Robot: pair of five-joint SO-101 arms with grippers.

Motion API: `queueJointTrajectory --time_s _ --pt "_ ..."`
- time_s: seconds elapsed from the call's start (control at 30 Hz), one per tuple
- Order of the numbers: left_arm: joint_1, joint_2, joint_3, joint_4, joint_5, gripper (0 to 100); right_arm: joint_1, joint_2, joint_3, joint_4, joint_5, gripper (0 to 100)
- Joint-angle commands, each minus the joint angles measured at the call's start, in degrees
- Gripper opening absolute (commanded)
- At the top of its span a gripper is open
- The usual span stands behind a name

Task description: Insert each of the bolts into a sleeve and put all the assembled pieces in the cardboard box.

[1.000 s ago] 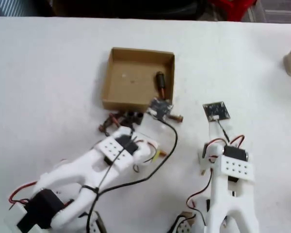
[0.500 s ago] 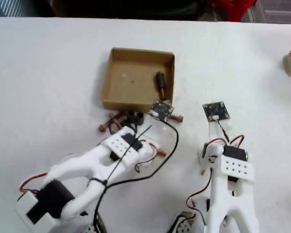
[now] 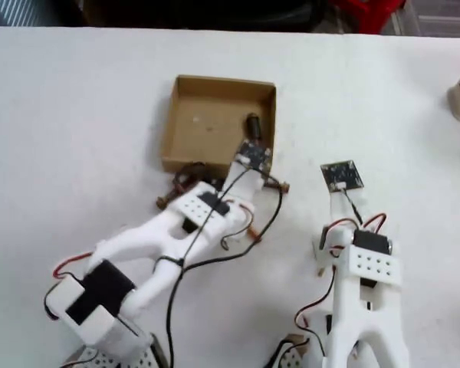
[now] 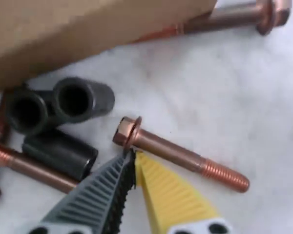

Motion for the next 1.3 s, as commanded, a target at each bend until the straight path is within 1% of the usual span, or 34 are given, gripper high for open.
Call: queueJointTrajectory --time_s 0.0,0.23,0.37,0.53,0.63,0.77,0.9,0.97,1.07,1.2,1.27 --pt "2.2 -0.2 -5.4 0.1 0.4 2 -0.3 -1.8 -0.3 -0.5 0.8 1.7" --pt "4.9 -0.1 -6.1 -2.6 0.0 4 -1.5 -1.5 -0.2 -0.5 0.8 1.7" --pt "6.7 -0.9 -6.1 -2.2 0.1 10 -1.9 -1.5 -0.2 -0.5 0.8 1.7" --pt "6.4 -2.8 -5.0 -0.2 1.5 18 -2.0 -1.5 -0.2 -0.5 0.8 1.7" --pt "4.2 -2.8 -4.0 -0.7 5.8 19 -2.0 -1.5 -0.2 -0.5 0.8 1.7" --pt "0.6 -2.7 -4.0 -0.7 7.1 19 -2.1 -1.5 -0.2 -0.5 0.8 1.7" --pt "0.5 -1.0 -4.4 -0.7 7.6 19 -2.1 -1.5 -0.2 -0.5 0.8 1.7" --pt "0.4 2.1 -6.2 -0.5 9.2 19 -2.1 -1.5 -0.2 -0.5 0.8 1.7" --pt "0.2 7.5 -9.7 0.0 9.6 19 -2.1 -1.5 -0.2 -0.5 0.8 1.7" --pt "0.4 10.2 -14.3 4.7 9.8 19 -2.1 -1.5 -0.2 -0.5 0.8 1.7" --pt "0.6 10.6 -15.0 5.5 9.8 19 -2.1 -1.5 -0.2 -0.5 0.8 1.7"
